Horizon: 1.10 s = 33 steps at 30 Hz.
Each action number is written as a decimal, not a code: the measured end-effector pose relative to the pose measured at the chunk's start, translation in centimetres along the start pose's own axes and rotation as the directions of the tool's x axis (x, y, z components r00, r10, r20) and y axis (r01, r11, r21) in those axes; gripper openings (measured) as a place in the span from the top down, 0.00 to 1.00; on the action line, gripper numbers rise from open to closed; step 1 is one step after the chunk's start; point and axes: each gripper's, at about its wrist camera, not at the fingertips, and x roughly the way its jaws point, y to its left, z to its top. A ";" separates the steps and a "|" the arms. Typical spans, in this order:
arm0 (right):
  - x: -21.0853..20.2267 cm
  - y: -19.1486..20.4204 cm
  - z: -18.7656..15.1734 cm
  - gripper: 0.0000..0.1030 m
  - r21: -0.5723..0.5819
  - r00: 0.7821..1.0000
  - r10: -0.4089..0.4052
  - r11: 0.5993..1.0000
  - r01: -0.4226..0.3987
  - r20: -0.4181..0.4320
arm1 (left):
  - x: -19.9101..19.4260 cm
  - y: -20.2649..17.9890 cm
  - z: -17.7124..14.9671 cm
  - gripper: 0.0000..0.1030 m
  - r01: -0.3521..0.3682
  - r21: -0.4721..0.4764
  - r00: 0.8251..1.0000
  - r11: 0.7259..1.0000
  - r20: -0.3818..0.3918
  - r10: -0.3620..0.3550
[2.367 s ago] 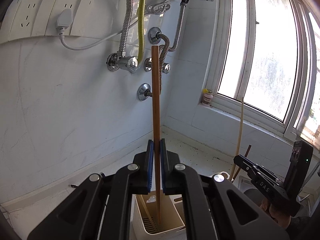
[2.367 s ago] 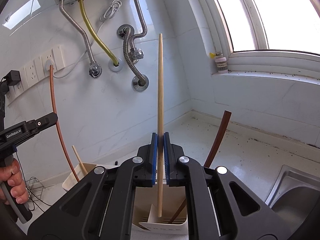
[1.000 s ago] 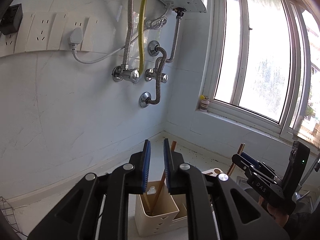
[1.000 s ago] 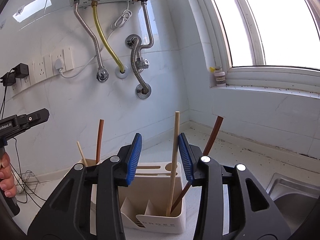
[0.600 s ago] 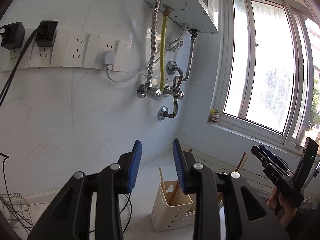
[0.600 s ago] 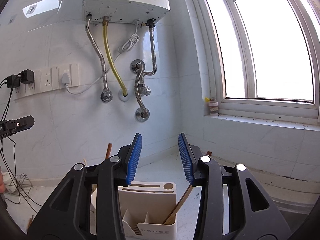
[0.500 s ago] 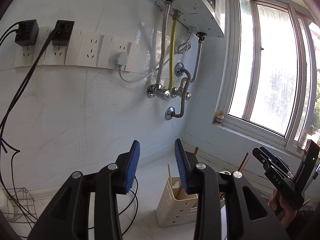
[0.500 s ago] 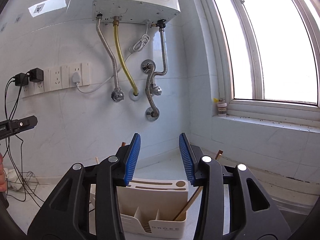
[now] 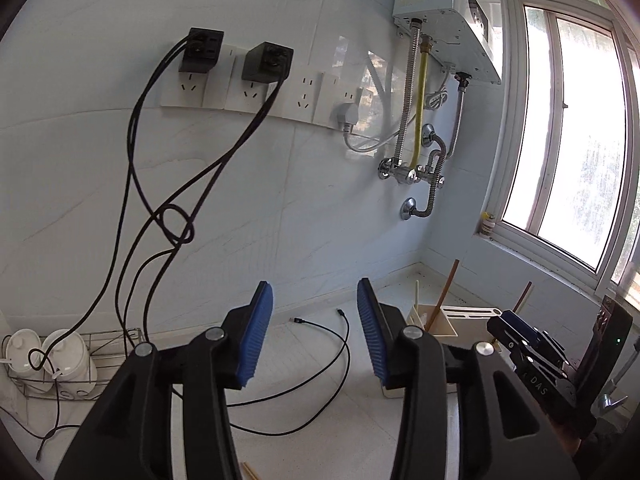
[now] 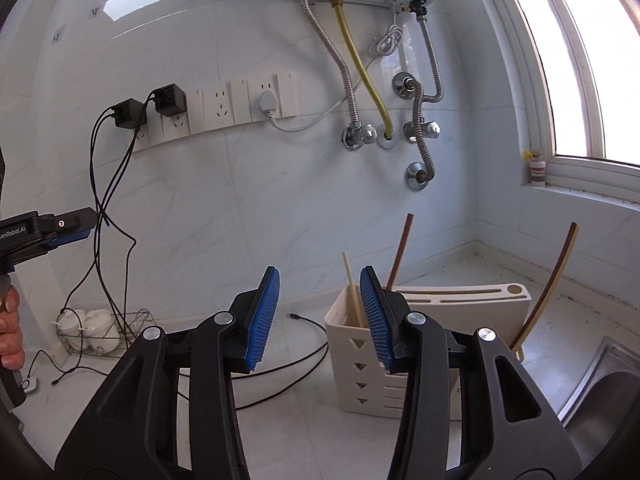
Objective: Organize utensils
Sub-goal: 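Withdraw both open tools from the holder back to the utensil row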
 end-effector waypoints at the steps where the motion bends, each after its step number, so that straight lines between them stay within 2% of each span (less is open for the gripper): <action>1: 0.2 0.6 -0.3 0.61 0.000 1.000 0.011 1.000 -0.011 -0.009 | -0.5 0.6 -0.2 0.56 -0.012 -0.005 1.000 1.000 -0.005 0.012; 14: 1.1 5.9 -3.2 0.58 0.010 0.988 0.112 0.994 -0.112 -0.109 | -4.7 5.2 -4.0 0.52 -0.127 -0.047 0.989 0.991 -0.084 0.122; 22: 1.3 8.4 -5.4 0.49 0.003 0.967 0.153 0.988 -0.156 -0.205 | -5.2 7.3 -7.0 0.39 -0.152 -0.096 0.975 0.984 -0.180 0.133; 26: 1.1 9.4 -6.9 0.45 -0.007 0.949 0.167 0.985 -0.175 -0.269 | -4.4 8.8 -8.9 0.33 -0.175 -0.134 0.953 0.975 -0.271 0.134; 33: 1.1 11.0 -9.4 0.45 -0.022 0.905 0.194 0.976 -0.218 -0.378 | -2.0 10.8 -12.0 0.32 -0.209 -0.162 0.892 0.964 -0.437 0.120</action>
